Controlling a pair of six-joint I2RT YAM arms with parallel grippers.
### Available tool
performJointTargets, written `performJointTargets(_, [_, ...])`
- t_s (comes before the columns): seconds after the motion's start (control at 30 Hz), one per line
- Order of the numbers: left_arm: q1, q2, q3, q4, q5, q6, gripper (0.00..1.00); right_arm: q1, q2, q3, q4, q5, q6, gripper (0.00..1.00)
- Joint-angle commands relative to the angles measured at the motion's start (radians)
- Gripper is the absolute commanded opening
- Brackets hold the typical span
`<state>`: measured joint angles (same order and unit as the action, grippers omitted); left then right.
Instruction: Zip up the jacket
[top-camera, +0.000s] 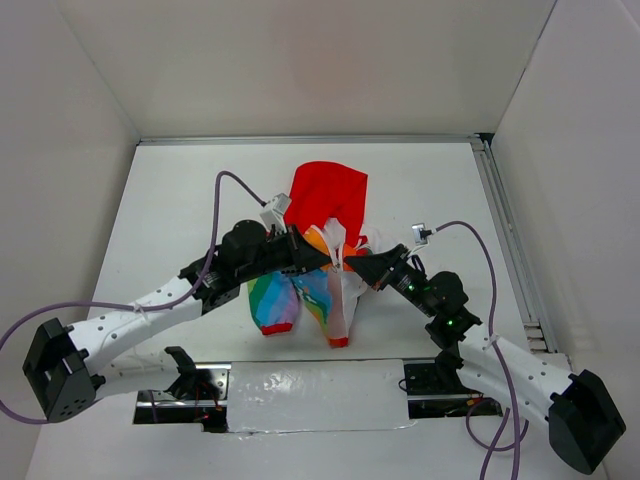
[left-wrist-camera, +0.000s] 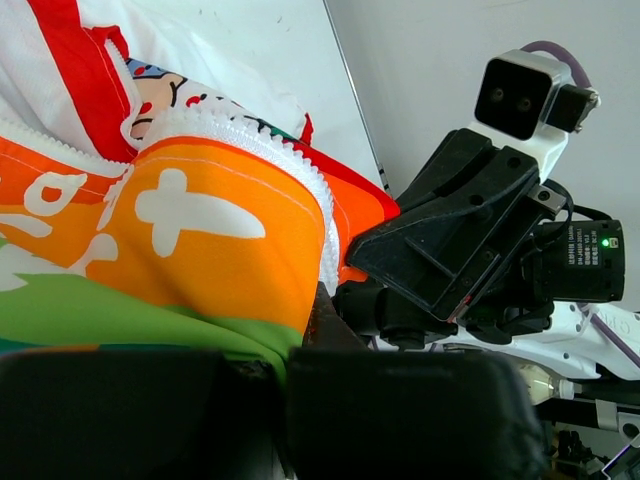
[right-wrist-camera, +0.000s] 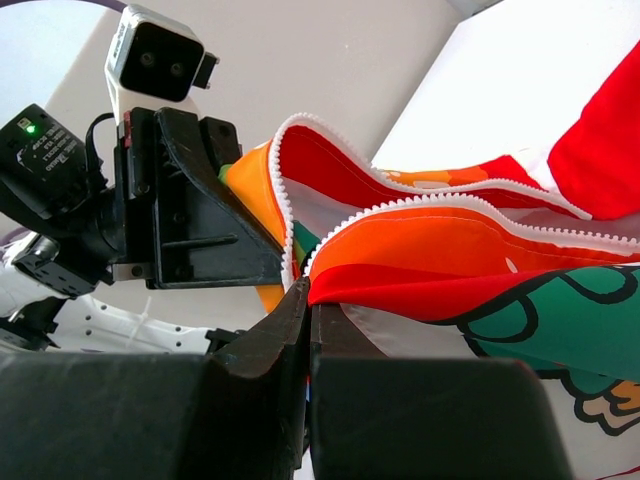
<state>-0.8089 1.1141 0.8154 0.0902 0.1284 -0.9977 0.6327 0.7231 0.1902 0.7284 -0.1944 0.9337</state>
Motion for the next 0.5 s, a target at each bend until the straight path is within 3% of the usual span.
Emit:
performJointTargets(0.0, [-0.009,0.01,0.03,0.052,-0.006,0.013,0.0,0.013,-0.008,0.035,0.059,-0.005,-0.012,0.0])
performJointTargets(0.47, [-0.009,-0.034,0.011,0.063,-0.036,0.01,0.0,0.01,-0.017,0.034,0.026,-0.011,-0.013,0.0])
